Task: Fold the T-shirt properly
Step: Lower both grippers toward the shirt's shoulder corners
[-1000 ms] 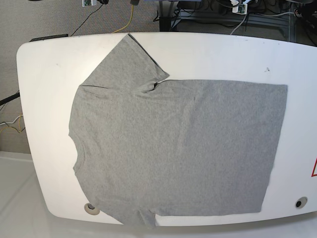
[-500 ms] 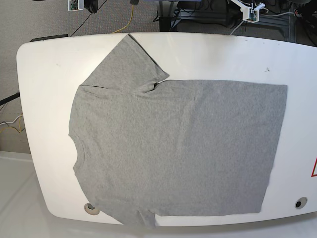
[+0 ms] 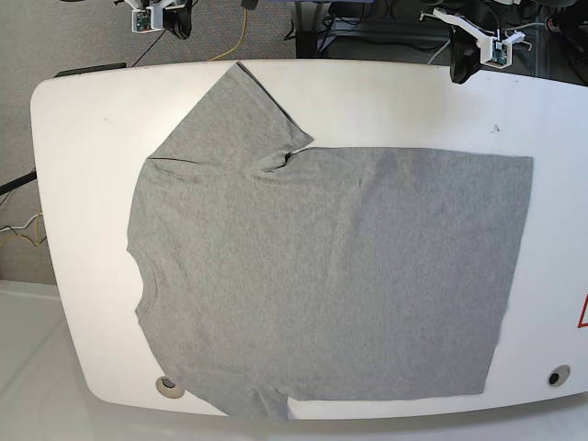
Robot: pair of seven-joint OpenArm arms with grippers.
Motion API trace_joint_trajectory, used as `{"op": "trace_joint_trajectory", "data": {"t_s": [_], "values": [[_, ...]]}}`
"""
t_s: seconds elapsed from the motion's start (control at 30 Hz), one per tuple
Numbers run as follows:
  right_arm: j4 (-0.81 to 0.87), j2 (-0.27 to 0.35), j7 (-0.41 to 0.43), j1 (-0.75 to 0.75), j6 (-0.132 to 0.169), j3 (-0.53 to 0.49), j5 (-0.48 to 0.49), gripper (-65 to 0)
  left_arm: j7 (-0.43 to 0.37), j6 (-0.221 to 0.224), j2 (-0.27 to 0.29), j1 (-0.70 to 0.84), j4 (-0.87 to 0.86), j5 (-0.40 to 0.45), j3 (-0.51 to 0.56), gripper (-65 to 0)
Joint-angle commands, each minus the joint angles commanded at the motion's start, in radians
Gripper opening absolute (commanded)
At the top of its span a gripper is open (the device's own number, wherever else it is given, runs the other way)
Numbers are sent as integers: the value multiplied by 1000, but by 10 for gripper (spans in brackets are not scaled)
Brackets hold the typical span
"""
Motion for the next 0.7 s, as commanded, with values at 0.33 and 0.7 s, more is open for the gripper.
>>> {"op": "trace_joint_trajectory", "data": {"t_s": [0.33,0.7], "values": [[59,-1,-48,43,21,71,19,-642,9,-2,-58,-10,49,-133,-50,-547],[-3,-64,-129,188,14,134,110,-633,59,7,-91,-126,3,-173,-69,-425]]}}
